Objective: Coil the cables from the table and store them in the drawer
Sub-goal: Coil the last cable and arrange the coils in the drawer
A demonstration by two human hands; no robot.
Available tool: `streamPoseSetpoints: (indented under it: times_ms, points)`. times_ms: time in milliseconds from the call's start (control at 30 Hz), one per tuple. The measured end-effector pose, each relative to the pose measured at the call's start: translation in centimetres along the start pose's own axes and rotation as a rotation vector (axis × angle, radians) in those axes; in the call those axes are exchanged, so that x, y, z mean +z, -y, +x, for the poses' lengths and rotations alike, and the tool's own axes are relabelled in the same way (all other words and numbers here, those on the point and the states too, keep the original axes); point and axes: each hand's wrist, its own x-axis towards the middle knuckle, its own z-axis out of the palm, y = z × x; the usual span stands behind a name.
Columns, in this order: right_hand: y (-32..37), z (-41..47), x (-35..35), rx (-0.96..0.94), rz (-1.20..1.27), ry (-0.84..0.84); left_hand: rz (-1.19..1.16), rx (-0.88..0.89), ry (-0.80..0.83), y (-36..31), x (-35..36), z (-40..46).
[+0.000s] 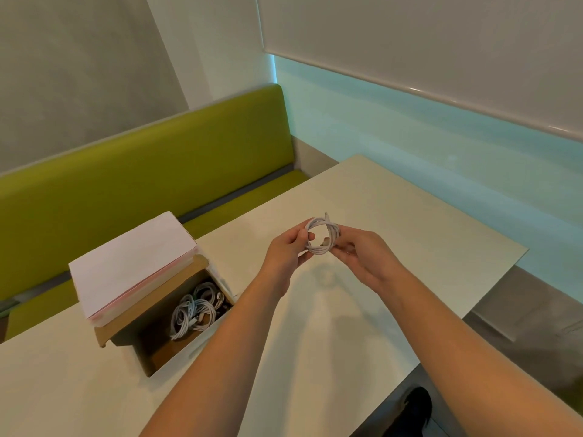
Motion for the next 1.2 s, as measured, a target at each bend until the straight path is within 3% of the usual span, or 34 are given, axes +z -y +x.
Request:
streamPoseSetpoints:
  times_ms: [233, 433, 567, 767, 1000, 1200]
  points:
    - [-0.7, 0.6, 0.4, -0.079, -0.144, -0.207, 0.013, 0.017, 0.001, 0.5, 0.8, -0.4]
    - [-0.6, 0.3, 0.5, -0.204, -0.409, -0.241, -0.021, -0.149, -0.013, 0.0, 0.7, -0.4]
    - [-0.5, -0.1, 0.6, -0.253, -0.577, -0.189, 0.169, -0.124, -0.017, -0.3, 0.6, -0.2]
    - [-0.1, 0.1, -0.5, 0.080, -0.117, -0.039, 0.100, -0.091, -0.023, 0.0, 0.2, 0.1]
    - [0.2, -0.3, -1.4, 0.186, -0.362, 0.015, 0.113, -0.084, -0.020, -0.1, 0.4, 0.2]
    - [0.5, -0.2, -1.3, 0.225, -0.329, 0.019, 0.088, -0.112, 0.041, -0.2, 0.1, 0.4]
